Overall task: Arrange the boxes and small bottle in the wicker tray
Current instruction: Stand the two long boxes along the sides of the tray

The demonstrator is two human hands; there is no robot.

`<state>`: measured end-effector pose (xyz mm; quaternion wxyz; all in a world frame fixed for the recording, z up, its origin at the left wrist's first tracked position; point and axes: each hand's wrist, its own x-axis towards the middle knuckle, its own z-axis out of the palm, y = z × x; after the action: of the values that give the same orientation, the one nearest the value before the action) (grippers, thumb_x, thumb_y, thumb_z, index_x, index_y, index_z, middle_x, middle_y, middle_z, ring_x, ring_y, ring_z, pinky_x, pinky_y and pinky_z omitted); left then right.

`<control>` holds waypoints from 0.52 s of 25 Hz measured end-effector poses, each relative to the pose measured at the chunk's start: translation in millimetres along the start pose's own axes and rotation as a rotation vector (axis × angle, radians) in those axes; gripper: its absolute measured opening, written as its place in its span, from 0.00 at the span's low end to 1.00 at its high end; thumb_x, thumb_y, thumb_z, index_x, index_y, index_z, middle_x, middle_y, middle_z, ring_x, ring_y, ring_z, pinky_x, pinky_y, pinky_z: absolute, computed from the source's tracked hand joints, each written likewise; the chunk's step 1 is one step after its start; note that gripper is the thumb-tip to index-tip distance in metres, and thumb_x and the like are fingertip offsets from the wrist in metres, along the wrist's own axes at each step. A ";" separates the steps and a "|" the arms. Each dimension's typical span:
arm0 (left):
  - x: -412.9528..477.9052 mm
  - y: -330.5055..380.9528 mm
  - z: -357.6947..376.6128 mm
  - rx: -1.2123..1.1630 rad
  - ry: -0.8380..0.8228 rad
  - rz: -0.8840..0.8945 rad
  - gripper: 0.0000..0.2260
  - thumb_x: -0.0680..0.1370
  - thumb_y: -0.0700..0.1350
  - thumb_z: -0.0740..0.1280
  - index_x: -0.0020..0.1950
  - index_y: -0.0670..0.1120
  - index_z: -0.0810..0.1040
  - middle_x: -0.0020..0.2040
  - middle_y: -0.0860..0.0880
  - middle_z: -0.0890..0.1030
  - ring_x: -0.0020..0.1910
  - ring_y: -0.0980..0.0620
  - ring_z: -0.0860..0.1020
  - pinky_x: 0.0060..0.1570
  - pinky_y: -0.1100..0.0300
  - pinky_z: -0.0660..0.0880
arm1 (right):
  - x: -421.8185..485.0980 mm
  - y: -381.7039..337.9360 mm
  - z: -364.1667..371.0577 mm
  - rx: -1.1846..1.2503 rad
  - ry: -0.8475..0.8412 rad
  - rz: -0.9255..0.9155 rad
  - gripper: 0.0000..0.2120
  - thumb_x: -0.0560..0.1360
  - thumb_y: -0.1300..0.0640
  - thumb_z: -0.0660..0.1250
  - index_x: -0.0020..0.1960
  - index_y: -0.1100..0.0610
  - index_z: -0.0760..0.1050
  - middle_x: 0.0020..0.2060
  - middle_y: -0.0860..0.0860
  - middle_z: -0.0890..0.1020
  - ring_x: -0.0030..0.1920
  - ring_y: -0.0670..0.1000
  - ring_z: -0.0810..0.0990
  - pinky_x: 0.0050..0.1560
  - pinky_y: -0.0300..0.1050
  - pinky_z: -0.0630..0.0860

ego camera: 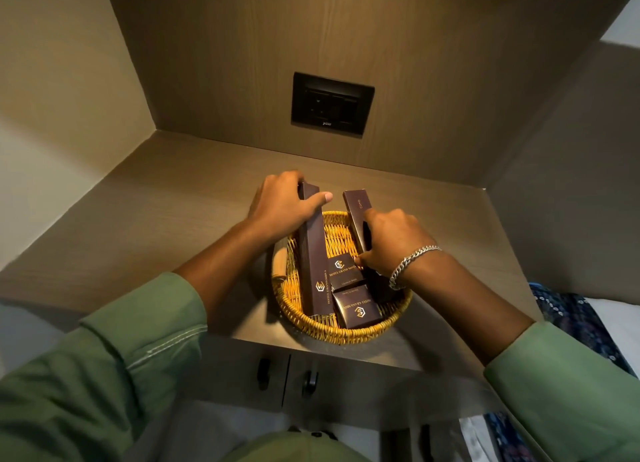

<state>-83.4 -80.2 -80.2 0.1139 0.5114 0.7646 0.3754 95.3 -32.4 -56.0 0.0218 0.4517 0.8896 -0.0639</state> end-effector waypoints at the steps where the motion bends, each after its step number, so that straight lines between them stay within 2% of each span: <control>1: 0.6 -1.0 -1.4 -0.047 0.002 -0.009 0.17 0.72 0.60 0.69 0.48 0.47 0.77 0.40 0.51 0.80 0.39 0.54 0.77 0.32 0.60 0.73 | -1.1 0.7 -0.8 -0.005 0.005 0.011 0.26 0.66 0.50 0.76 0.59 0.56 0.71 0.48 0.56 0.81 0.46 0.58 0.80 0.42 0.52 0.80; 3: -0.7 -5.7 -3.5 -0.051 -0.017 -0.034 0.16 0.73 0.59 0.68 0.48 0.48 0.76 0.40 0.52 0.79 0.39 0.55 0.77 0.31 0.63 0.70 | -5.2 0.2 -2.3 -0.018 0.032 0.025 0.23 0.67 0.49 0.75 0.56 0.56 0.73 0.47 0.56 0.81 0.45 0.57 0.80 0.39 0.49 0.78; 6: -3.3 -11.1 -8.7 0.055 -0.058 -0.050 0.16 0.74 0.57 0.67 0.53 0.46 0.75 0.47 0.47 0.80 0.45 0.50 0.77 0.38 0.58 0.75 | -13.1 -4.2 -5.2 -0.087 0.170 -0.071 0.19 0.69 0.48 0.72 0.55 0.56 0.74 0.44 0.55 0.81 0.43 0.57 0.79 0.36 0.47 0.72; 8: -6.6 -8.0 -15.7 0.173 -0.080 -0.014 0.17 0.74 0.55 0.68 0.57 0.46 0.75 0.54 0.45 0.77 0.54 0.47 0.75 0.47 0.53 0.74 | -18.0 -9.1 -6.8 -0.058 0.199 -0.211 0.19 0.70 0.47 0.70 0.58 0.53 0.74 0.47 0.53 0.80 0.48 0.56 0.78 0.39 0.47 0.74; 10: -18.3 -1.2 -21.8 0.263 -0.094 0.051 0.19 0.73 0.55 0.68 0.61 0.48 0.73 0.60 0.45 0.74 0.60 0.45 0.70 0.55 0.49 0.71 | -22.8 -12.6 -5.9 -0.026 0.141 -0.312 0.19 0.71 0.45 0.68 0.60 0.50 0.75 0.52 0.52 0.80 0.54 0.54 0.75 0.46 0.50 0.75; 13: -55.0 3.7 -23.1 0.300 -0.121 0.091 0.25 0.70 0.59 0.69 0.64 0.52 0.70 0.70 0.46 0.68 0.67 0.45 0.65 0.61 0.44 0.66 | -27.6 -10.7 1.3 -0.021 0.065 -0.346 0.18 0.72 0.43 0.66 0.60 0.48 0.75 0.54 0.50 0.79 0.57 0.53 0.72 0.50 0.50 0.72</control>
<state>-69.0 -137.8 -73.1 0.0650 0.5784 0.7800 0.2300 103.0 -60.9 -53.7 -0.0134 0.2935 0.9549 -0.0428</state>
